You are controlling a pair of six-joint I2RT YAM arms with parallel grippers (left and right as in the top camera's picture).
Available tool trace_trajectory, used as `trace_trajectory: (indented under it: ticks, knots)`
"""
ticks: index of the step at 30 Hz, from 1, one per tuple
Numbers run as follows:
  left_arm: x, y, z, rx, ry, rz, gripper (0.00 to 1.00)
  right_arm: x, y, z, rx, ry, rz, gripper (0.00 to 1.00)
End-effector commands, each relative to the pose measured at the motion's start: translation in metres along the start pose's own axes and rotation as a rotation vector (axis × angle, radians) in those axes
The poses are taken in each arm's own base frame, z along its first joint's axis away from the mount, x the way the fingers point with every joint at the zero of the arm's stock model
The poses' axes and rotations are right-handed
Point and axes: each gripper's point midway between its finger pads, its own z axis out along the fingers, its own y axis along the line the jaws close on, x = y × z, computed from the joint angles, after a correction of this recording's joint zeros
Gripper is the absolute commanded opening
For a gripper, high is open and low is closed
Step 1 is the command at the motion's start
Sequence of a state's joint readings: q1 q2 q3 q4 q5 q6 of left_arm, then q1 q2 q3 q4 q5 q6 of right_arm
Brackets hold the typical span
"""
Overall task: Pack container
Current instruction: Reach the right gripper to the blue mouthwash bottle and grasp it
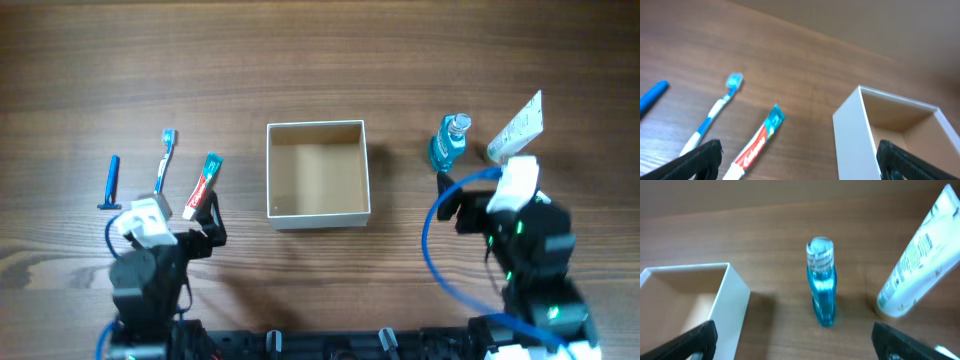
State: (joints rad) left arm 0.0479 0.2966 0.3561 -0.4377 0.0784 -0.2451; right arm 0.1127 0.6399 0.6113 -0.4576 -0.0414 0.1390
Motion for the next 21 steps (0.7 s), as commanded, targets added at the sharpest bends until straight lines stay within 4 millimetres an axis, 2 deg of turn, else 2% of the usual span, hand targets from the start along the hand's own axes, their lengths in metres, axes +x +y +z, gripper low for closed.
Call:
trace_trajectory:
  ticks: [1, 2, 3, 6, 8, 10, 12, 15, 18, 19, 21]
  knots:
    - [-0.042, 0.004, 0.0, -0.147, 0.135, -0.032, 1.0, -0.034, -0.003, 0.015, 0.033, 0.139, 0.043, 1.0]
    - [-0.044, 0.004, 0.005, -0.175, 0.223, -0.036, 1.0, -0.041, -0.01, 0.02, 0.066, 0.209, 0.068, 1.0]
    - [-0.041, 0.006, 0.02, -0.247, 0.442, -0.043, 1.0, -0.054, -0.03, 0.03, 0.13, 0.345, 0.141, 1.0]
    - [-0.034, 0.009, 0.04, -0.301, 0.621, -0.05, 1.0, -0.065, -0.025, 0.049, 0.018, 0.414, 0.108, 1.0]
    - [-0.025, 0.014, 0.052, -0.319, 0.672, -0.053, 1.0, -0.054, -0.036, 0.063, 0.059, 0.458, 0.076, 1.0]
    - [-0.018, 0.016, 0.057, -0.326, 0.698, -0.054, 1.0, -0.039, -0.041, 0.076, 0.058, 0.522, 0.04, 0.96]
    - [-0.02, 0.015, 0.059, -0.324, 0.69, -0.053, 1.0, -0.014, -0.046, 0.094, 0.041, 0.622, -0.001, 0.95]
    - [-0.02, 0.015, 0.059, -0.323, 0.687, -0.053, 1.0, 0.015, -0.044, 0.117, 0.004, 0.719, -0.045, 0.95]
    - [-0.022, 0.015, 0.06, -0.321, 0.679, -0.053, 1.0, 0.028, -0.042, 0.131, 0.003, 0.755, -0.091, 0.99]
    - [-0.022, 0.015, 0.061, -0.32, 0.677, -0.053, 1.0, 0.032, -0.041, 0.138, 0.009, 0.761, -0.105, 0.96]
    - [-0.022, 0.015, 0.061, -0.32, 0.677, -0.053, 1.0, 0.036, -0.041, 0.145, 0.017, 0.763, -0.1, 0.76]
